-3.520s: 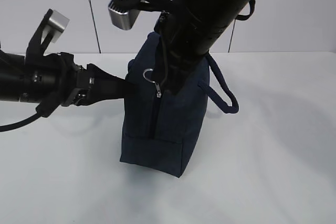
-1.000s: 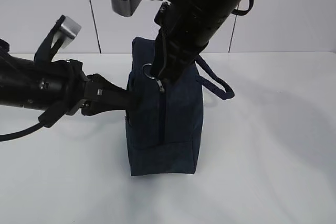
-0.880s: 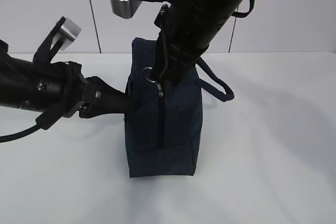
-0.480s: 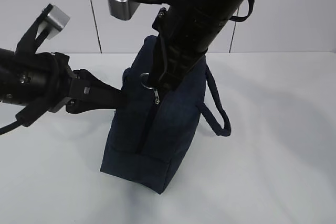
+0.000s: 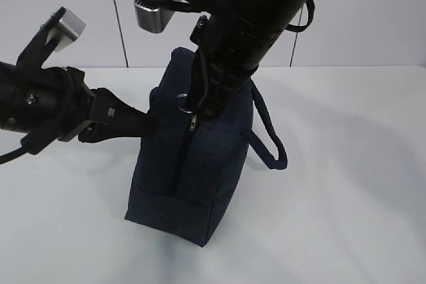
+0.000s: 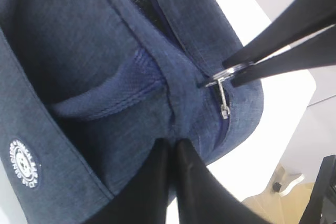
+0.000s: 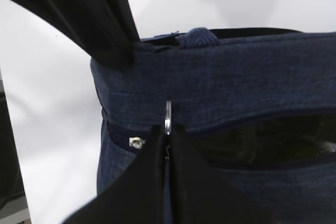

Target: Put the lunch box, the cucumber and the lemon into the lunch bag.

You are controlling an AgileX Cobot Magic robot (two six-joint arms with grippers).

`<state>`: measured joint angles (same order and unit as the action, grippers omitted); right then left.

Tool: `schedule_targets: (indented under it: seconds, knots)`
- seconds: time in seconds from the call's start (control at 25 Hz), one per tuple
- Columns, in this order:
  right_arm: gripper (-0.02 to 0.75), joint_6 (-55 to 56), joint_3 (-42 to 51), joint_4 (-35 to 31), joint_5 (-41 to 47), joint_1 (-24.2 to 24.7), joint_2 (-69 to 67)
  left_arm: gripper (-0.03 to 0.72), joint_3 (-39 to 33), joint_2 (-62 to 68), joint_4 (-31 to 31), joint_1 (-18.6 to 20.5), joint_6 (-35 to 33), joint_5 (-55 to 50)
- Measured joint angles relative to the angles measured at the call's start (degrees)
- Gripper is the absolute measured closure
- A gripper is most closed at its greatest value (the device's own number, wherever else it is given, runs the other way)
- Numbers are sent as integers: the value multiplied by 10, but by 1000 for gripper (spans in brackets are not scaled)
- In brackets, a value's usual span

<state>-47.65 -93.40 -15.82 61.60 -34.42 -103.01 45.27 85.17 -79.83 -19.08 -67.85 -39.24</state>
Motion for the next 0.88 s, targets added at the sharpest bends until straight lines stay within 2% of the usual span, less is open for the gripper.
schedule_targets:
  seconds: [0.36, 0.88]
  knots:
    - [730, 14, 0, 37, 28, 0, -4, 694, 0, 0, 2, 0, 2, 5]
    - [730, 23, -42, 28, 88, 0, -6, 694, 0, 6, 5, 0, 3, 6]
